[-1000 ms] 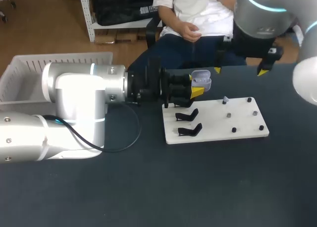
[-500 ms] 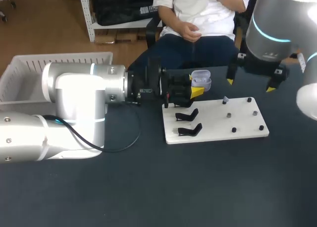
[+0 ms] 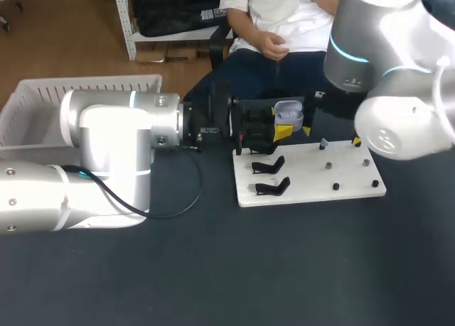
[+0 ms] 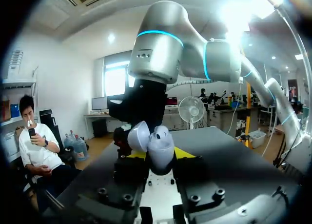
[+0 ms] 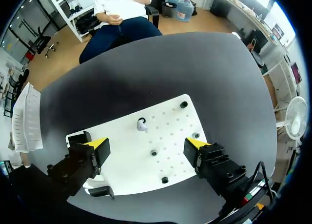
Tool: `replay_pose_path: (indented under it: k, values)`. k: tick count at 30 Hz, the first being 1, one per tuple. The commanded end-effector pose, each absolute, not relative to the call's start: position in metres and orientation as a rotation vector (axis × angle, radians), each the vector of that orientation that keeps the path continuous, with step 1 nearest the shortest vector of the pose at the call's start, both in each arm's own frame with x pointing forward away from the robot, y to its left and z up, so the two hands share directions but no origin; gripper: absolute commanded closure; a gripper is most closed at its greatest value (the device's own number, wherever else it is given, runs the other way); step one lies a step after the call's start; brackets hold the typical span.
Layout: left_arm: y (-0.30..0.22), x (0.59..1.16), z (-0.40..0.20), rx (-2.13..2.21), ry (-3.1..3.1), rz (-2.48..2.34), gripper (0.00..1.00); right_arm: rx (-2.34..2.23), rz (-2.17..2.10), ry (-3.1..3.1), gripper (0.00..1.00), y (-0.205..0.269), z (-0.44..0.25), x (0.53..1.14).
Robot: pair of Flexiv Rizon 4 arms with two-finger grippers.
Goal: Pick up each earbud case from the left stands, insert the matching earbuds, close the lid, and place the case in the box.
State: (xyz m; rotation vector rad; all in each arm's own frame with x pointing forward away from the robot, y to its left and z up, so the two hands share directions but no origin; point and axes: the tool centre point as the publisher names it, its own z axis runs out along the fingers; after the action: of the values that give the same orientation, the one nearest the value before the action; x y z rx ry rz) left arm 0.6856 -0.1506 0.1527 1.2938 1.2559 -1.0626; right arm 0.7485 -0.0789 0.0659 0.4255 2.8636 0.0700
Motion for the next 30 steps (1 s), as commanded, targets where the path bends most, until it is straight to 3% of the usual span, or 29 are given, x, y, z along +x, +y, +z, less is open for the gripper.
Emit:
replay_pose_path:
  k: [1,16,18,22,25,27,30]
  values:
    - [-0.151,0.683,0.151,1.284,1.252,-1.054,1.0,0.454,0.081,2.87,0.0,-0.071,0.05,0.756]
    - [-0.151,0.683,0.151,1.284,1.252,-1.054,1.0,0.611,0.189,2.797,0.0,-0.079,0.038,0.751]
    - [-0.151,0.683,0.151,1.284,1.252,-1.054,1.0,0.59,0.182,2.808,0.05,-0.076,0.038,0.753]
    - [-0.151,0.683,0.151,1.284,1.252,-1.054,1.0,0.547,0.151,2.819,0.05,-0.07,0.038,0.756]
    - [-0.151,0.683,0.151,1.284,1.252,-1.054,1.0,0.54,0.151,2.822,0.1,-0.068,0.037,0.757]
    - [-0.151,0.683,0.151,1.284,1.252,-1.054,1.0,0.544,0.163,2.823,0.31,-0.067,0.036,0.758]
    - [-0.151,0.683,0.151,1.284,1.252,-1.054,1.0,0.544,0.165,2.826,0.4,-0.067,0.034,0.759]
